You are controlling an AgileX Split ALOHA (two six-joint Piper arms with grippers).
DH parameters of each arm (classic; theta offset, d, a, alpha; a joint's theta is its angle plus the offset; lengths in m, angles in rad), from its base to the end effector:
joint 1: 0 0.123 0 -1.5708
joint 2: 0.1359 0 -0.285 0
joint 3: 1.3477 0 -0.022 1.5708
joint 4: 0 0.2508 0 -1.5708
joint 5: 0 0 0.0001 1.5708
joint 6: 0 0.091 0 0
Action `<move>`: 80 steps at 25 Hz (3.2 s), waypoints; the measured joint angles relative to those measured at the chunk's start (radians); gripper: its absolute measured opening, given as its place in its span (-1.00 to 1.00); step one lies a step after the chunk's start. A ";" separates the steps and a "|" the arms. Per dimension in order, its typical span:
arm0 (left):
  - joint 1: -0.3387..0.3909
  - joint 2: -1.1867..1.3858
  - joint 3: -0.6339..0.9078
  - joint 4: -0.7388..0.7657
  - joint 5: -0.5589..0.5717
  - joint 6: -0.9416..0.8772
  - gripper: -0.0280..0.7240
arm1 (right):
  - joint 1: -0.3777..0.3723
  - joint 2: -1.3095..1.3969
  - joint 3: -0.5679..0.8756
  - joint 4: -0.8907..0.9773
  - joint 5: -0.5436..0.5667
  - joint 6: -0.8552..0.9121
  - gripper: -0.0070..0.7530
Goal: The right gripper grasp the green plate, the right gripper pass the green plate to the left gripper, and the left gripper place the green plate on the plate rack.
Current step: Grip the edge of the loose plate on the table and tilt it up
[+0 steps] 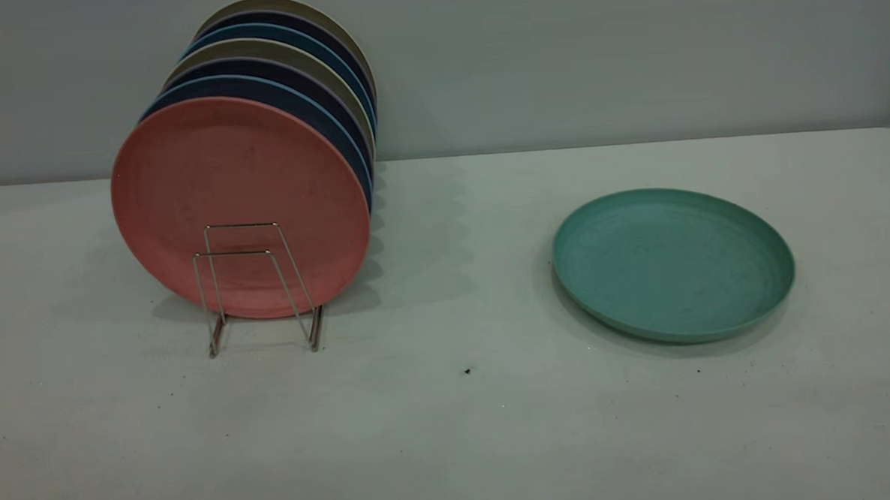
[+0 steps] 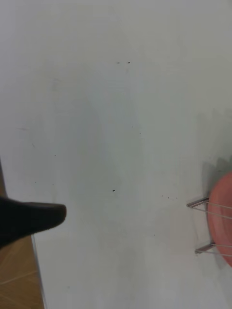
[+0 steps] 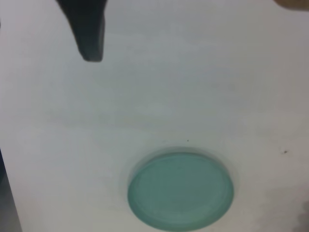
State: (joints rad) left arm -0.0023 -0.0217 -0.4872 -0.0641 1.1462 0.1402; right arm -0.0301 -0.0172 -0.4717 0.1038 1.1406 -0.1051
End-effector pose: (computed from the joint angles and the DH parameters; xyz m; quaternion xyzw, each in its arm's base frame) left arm -0.0105 -0.0053 0.2670 0.0648 0.8697 0.0018 0.4893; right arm -0.0078 0.0088 0.2634 -0.0366 0.8741 0.0191 0.4839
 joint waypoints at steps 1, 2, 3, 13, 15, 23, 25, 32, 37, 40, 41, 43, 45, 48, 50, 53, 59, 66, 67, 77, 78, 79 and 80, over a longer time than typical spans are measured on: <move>0.000 0.000 0.000 0.000 0.000 0.000 0.39 | 0.000 0.000 0.000 0.000 0.000 0.000 0.19; 0.000 0.000 0.000 0.000 0.000 0.000 0.39 | 0.000 0.000 0.000 0.000 0.000 0.000 0.19; 0.000 0.000 0.000 0.000 0.000 0.000 0.39 | 0.000 0.000 0.000 0.000 0.000 0.000 0.19; 0.000 0.000 0.000 0.000 0.000 0.000 0.39 | 0.000 0.000 0.000 0.000 0.000 0.000 0.19; 0.000 0.000 0.000 0.000 0.000 0.000 0.39 | 0.000 0.000 0.000 0.000 0.000 0.000 0.19; 0.000 0.000 0.000 0.000 0.000 0.000 0.39 | 0.000 0.000 0.000 0.000 0.000 0.000 0.19; 0.000 0.000 0.000 0.000 0.000 0.000 0.39 | 0.000 0.000 0.000 0.000 0.000 0.000 0.19; 0.000 0.000 0.000 -0.001 -0.001 0.000 0.39 | 0.000 0.000 0.000 0.000 0.000 0.000 0.19; 0.000 0.000 0.000 0.006 -0.012 -0.007 0.39 | 0.000 0.002 0.000 0.004 -0.002 0.004 0.18; 0.000 0.026 -0.022 0.024 -0.018 -0.048 0.41 | 0.000 0.055 -0.007 0.018 -0.015 0.015 0.18; 0.000 0.049 -0.033 0.034 -0.023 -0.068 0.43 | 0.000 0.094 -0.010 0.025 -0.025 0.017 0.19; 0.000 0.132 -0.057 0.052 -0.058 -0.103 0.48 | 0.000 0.183 -0.014 0.030 -0.059 0.010 0.21; 0.000 0.240 -0.081 0.064 -0.112 -0.119 0.52 | 0.000 0.294 -0.029 0.049 -0.125 -0.013 0.26; 0.000 0.442 -0.136 0.064 -0.208 -0.117 0.55 | 0.000 0.461 -0.066 0.093 -0.249 -0.075 0.33; 0.000 0.591 -0.194 0.052 -0.252 -0.102 0.55 | 0.000 0.572 -0.094 0.116 -0.313 -0.116 0.36; 0.000 0.787 -0.288 0.023 -0.285 -0.070 0.55 | 0.000 0.746 -0.143 0.170 -0.365 -0.175 0.38; 0.000 1.110 -0.426 -0.024 -0.399 -0.045 0.55 | 0.000 1.085 -0.231 0.412 -0.419 -0.370 0.38; -0.022 1.423 -0.535 -0.278 -0.506 0.172 0.55 | 0.000 1.435 -0.300 0.719 -0.488 -0.639 0.38; -0.039 1.464 -0.554 -0.322 -0.513 0.217 0.55 | 0.000 1.475 -0.317 0.742 -0.493 -0.664 0.38; -0.270 1.834 -0.739 -0.575 -0.617 0.366 0.55 | -0.023 1.878 -0.548 0.786 -0.522 -0.706 0.38; -0.291 1.870 -0.756 -0.586 -0.624 0.366 0.55 | -0.039 1.910 -0.569 0.786 -0.522 -0.706 0.38; -0.307 1.903 -0.771 -0.596 -0.630 0.366 0.55 | -0.054 1.947 -0.595 0.786 -0.522 -0.706 0.38; -0.325 1.929 -0.784 -0.601 -0.635 0.366 0.55 | -0.074 1.984 -0.622 0.788 -0.522 -0.706 0.38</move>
State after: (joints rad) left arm -0.3269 1.9074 -1.2712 -0.6651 0.5112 0.5059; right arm -0.1040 1.9672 -1.0932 0.8914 0.6189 -0.8115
